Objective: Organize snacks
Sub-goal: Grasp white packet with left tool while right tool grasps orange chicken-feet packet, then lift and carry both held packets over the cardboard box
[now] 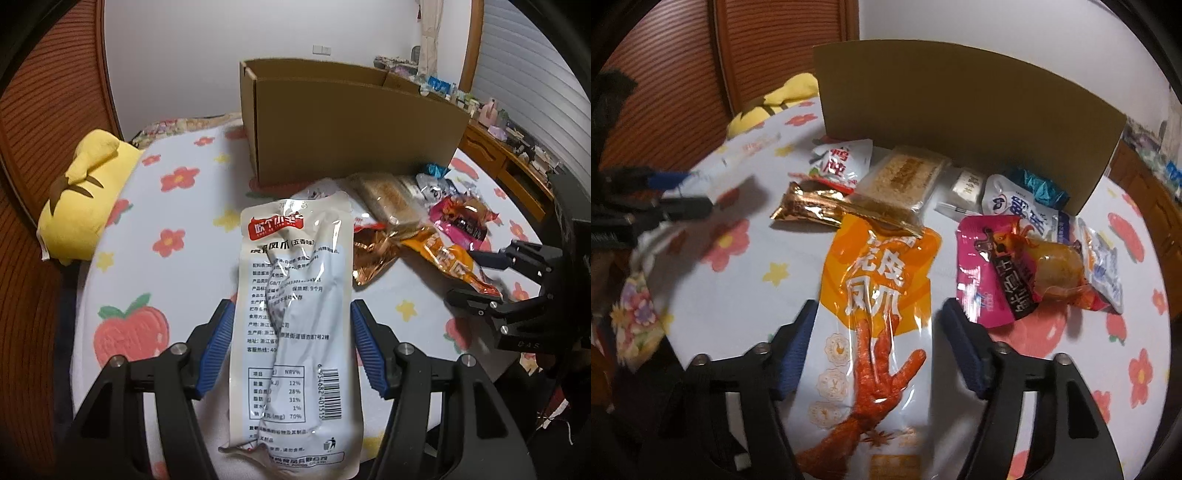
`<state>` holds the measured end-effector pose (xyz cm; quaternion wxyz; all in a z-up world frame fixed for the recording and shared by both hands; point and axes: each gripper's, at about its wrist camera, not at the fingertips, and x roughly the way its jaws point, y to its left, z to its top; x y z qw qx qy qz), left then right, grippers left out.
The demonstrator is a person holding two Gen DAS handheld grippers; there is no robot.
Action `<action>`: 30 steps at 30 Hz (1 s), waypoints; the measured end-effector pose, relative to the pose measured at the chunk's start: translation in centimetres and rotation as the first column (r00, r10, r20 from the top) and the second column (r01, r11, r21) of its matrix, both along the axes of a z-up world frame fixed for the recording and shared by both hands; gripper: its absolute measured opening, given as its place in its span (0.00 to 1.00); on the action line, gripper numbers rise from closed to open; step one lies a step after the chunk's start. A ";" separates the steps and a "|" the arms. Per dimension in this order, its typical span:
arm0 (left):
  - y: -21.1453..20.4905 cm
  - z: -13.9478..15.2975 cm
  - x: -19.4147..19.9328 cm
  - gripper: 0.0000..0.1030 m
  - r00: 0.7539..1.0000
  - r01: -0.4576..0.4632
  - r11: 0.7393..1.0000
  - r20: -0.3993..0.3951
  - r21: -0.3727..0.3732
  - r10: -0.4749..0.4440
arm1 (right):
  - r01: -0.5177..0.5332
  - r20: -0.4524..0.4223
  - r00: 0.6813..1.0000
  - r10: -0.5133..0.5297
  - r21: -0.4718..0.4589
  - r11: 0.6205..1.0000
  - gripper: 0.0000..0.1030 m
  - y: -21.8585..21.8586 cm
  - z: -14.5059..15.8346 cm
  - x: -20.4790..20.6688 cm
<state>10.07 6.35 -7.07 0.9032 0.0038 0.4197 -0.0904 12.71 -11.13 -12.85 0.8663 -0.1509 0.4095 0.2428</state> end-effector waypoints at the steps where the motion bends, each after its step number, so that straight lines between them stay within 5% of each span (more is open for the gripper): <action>1: -0.1 0.2 0.0 0.61 1.000 0.002 1.000 0.005 -0.001 -0.002 | -0.002 -0.004 1.000 0.002 0.004 1.000 0.55 -0.2 0.1 0.0; 18: -2.2 2.5 -0.5 0.61 0.997 0.028 1.000 0.073 -0.012 -0.027 | 0.009 0.011 1.000 -0.009 0.066 0.998 0.45 -3.1 1.8 -1.5; 30: -2.9 5.7 0.3 0.62 0.990 0.034 0.999 0.135 -0.015 -0.032 | -0.018 0.117 0.993 0.006 0.097 0.995 0.45 -3.8 7.0 -2.6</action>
